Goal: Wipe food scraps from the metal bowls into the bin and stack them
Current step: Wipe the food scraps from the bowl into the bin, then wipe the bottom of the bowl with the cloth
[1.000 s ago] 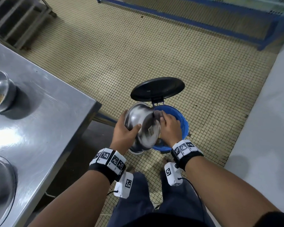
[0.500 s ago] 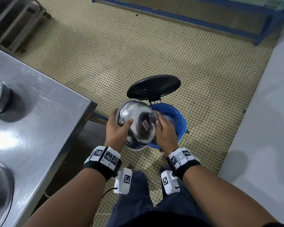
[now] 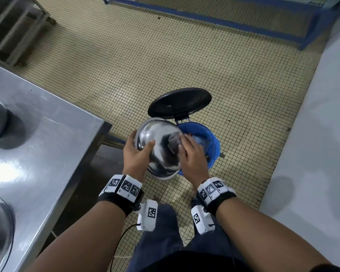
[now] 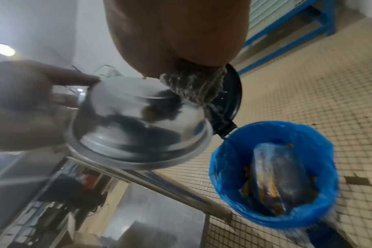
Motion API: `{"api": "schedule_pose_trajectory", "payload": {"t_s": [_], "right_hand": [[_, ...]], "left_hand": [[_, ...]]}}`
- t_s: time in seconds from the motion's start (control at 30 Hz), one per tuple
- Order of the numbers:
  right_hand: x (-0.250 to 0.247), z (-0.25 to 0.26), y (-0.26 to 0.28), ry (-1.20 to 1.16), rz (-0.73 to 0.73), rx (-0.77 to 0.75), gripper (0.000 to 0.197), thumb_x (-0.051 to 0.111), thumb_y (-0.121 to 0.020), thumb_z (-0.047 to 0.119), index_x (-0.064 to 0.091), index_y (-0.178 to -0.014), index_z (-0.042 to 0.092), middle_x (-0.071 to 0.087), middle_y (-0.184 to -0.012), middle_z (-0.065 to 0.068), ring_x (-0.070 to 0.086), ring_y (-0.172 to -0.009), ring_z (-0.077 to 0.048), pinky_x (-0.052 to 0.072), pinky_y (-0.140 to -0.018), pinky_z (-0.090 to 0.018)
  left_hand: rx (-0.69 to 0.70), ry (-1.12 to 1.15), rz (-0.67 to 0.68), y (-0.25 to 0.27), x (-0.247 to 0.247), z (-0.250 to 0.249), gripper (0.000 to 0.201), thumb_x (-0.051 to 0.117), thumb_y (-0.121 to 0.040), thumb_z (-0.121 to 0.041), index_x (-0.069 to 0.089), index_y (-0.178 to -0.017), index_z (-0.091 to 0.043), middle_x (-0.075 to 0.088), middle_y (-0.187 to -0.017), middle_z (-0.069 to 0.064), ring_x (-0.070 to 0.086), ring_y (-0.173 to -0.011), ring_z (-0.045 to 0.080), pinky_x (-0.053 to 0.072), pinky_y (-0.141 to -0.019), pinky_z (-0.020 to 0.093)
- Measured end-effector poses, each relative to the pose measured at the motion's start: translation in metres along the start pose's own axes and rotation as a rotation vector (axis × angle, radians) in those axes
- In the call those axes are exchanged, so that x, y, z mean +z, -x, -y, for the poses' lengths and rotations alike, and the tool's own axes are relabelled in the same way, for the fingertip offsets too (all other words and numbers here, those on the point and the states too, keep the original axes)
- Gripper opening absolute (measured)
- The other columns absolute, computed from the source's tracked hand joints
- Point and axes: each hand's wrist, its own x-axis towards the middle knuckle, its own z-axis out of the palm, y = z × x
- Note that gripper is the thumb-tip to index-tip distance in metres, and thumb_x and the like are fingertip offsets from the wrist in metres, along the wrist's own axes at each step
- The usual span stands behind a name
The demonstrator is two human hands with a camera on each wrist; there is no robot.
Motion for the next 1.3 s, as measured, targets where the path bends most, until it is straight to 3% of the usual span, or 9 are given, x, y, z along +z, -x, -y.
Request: {"api": "schedule_pose_trajectory", "payload": {"t_s": [0.13, 0.27, 0.33, 0.5, 0.7, 0.9, 0.97, 1.13, 1.3], "right_hand": [[0.006, 0.014, 0.006, 0.102, 0.061, -0.153, 0.052, 0.029, -0.107, 0.046, 0.041, -0.155, 0.029, 0.036, -0.162, -0.004, 0.035, -0.142, -0.029, 0.021, -0.117, -0.037], [0.001, -0.008, -0.001, 0.069, 0.067, 0.181, 0.048, 0.032, -0.11, 0.039, 0.036, -0.157, 0.031, 0.035, -0.162, 0.001, 0.031, -0.144, -0.035, 0.03, -0.119, -0.052], [-0.003, -0.01, -0.01, 0.019, -0.006, 0.208, 0.048, 0.031, -0.11, 0.041, 0.039, -0.155, 0.028, 0.04, -0.159, 0.0, 0.034, -0.145, -0.031, 0.03, -0.121, -0.05], [0.003, 0.025, -0.022, 0.049, -0.1, -0.134, 0.048, 0.036, -0.108, 0.043, 0.049, -0.15, 0.025, 0.046, -0.156, -0.003, 0.048, -0.129, -0.025, 0.039, -0.11, -0.036], [0.001, -0.004, -0.008, 0.065, -0.007, 0.084, 0.049, 0.037, -0.106, 0.046, 0.046, -0.148, 0.022, 0.045, -0.151, -0.008, 0.036, -0.141, -0.027, 0.032, -0.118, -0.051], [0.001, 0.024, -0.008, -0.002, -0.129, -0.143, 0.048, 0.038, -0.106, 0.042, 0.056, -0.144, 0.019, 0.051, -0.146, -0.009, 0.045, -0.134, -0.022, 0.032, -0.116, -0.032], [0.005, 0.024, -0.007, 0.039, -0.109, -0.183, 0.049, 0.038, -0.106, 0.044, 0.056, -0.145, 0.021, 0.047, -0.151, -0.01, 0.042, -0.138, -0.025, 0.03, -0.118, -0.036], [0.002, -0.001, -0.004, 0.005, -0.129, 0.034, 0.056, 0.029, -0.103, 0.05, 0.056, -0.145, 0.023, 0.054, -0.145, -0.008, 0.044, -0.133, -0.027, 0.036, -0.115, -0.051], [0.007, 0.026, 0.013, 0.012, -0.117, -0.211, 0.047, 0.037, -0.108, 0.038, 0.053, -0.147, 0.02, 0.05, -0.151, -0.01, 0.043, -0.137, -0.026, 0.017, -0.121, -0.023]], "left_hand": [[0.021, 0.017, 0.017, 0.001, 0.004, -0.003, 0.067, 0.083, -0.088, -0.016, 0.053, -0.147, -0.021, 0.065, -0.134, 0.01, 0.07, -0.117, 0.032, 0.065, -0.087, 0.048], [0.034, 0.005, 0.006, 0.001, -0.003, -0.003, 0.071, 0.083, -0.087, -0.018, 0.051, -0.15, -0.02, 0.064, -0.136, 0.008, 0.067, -0.12, 0.031, 0.064, -0.089, 0.05], [0.035, 0.006, 0.01, 0.003, -0.005, -0.001, 0.069, 0.082, -0.089, -0.016, 0.05, -0.15, -0.019, 0.064, -0.135, 0.008, 0.068, -0.118, 0.03, 0.064, -0.09, 0.049], [0.078, -0.043, 0.06, 0.01, 0.001, -0.001, 0.058, 0.08, -0.091, -0.011, 0.056, -0.144, -0.018, 0.071, -0.122, 0.004, 0.075, -0.105, 0.02, 0.065, -0.086, 0.038], [0.07, 0.013, 0.051, 0.009, -0.007, -0.007, 0.053, 0.078, -0.092, -0.009, 0.056, -0.138, -0.025, 0.067, -0.122, 0.0, 0.071, -0.108, 0.02, 0.063, -0.078, 0.03], [0.068, 0.038, 0.06, 0.012, -0.003, -0.006, 0.055, 0.08, -0.09, -0.009, 0.059, -0.139, -0.023, 0.071, -0.125, 0.011, 0.074, -0.11, 0.03, 0.064, -0.089, 0.046], [0.075, 0.05, 0.058, 0.013, -0.001, -0.006, 0.056, 0.08, -0.089, -0.008, 0.059, -0.141, -0.019, 0.072, -0.123, 0.013, 0.075, -0.107, 0.03, 0.064, -0.085, 0.044], [0.058, 0.089, 0.02, 0.012, -0.006, -0.007, 0.057, 0.078, -0.091, -0.008, 0.057, -0.144, -0.017, 0.07, -0.125, 0.012, 0.074, -0.108, 0.029, 0.065, -0.082, 0.041], [0.074, 0.09, -0.004, 0.013, 0.004, -0.012, 0.057, 0.077, -0.092, -0.009, 0.056, -0.144, -0.016, 0.069, -0.126, 0.011, 0.074, -0.109, 0.028, 0.065, -0.084, 0.04]]}}
